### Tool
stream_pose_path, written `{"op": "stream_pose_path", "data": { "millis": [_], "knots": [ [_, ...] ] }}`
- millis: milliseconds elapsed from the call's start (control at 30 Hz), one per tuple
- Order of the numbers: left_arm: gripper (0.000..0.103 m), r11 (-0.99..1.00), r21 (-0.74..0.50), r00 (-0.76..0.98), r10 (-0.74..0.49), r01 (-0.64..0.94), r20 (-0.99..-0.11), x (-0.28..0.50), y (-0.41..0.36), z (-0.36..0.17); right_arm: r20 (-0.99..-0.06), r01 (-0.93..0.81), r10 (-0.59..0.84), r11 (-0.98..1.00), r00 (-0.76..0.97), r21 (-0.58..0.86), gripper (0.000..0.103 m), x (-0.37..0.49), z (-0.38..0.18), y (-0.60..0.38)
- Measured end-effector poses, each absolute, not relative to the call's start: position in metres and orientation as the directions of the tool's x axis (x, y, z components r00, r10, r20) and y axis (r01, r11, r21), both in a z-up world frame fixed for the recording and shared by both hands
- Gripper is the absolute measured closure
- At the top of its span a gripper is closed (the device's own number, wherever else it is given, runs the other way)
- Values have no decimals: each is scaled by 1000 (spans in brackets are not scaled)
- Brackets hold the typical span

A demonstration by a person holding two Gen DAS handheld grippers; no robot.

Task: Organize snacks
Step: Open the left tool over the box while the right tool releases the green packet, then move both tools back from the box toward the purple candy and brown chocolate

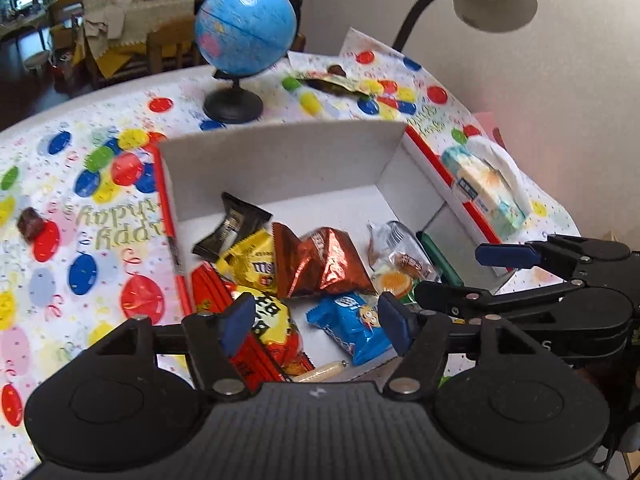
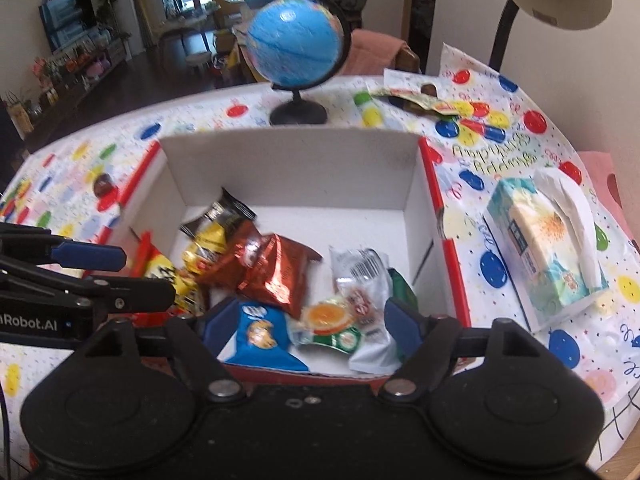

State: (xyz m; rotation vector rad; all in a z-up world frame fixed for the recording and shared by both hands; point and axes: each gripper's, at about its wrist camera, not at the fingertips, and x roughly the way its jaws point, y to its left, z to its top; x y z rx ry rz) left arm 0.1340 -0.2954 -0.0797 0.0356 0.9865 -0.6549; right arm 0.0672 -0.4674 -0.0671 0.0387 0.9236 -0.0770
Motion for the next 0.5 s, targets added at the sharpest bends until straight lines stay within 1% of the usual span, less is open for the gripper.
{"op": "stream_pose_path", "data": {
  "millis": [133, 200, 267, 300, 433, 500],
  "knots": [
    [35, 829, -247, 419, -483, 502, -768, 129, -284, -68, -775, 65, -21, 998, 632, 26, 20, 63, -57, -461],
    [30, 839, -239, 442, -475, 489, -761, 127, -279, -62, -764, 56, -5, 998, 645, 40, 18, 63, -53, -458],
    [27, 848, -232, 465, -467, 476, -752, 124, -273, -56, -752, 50, 4, 998, 659, 48, 14, 61, -49, -456],
    [26, 852, -229, 476, -463, 470, -748, 122, -270, -53, -747, 43, 11, 998, 665, 54, 13, 61, -47, -455],
    [25, 867, -222, 505, -449, 447, -737, 117, -258, -45, -732, 15, 36, 998, 680, 62, 11, 58, -42, -448],
    [23, 874, -227, 518, -445, 431, -731, 114, -251, -42, -729, -1, 46, 998, 683, 62, 9, 58, -40, -443]
  ]
}}
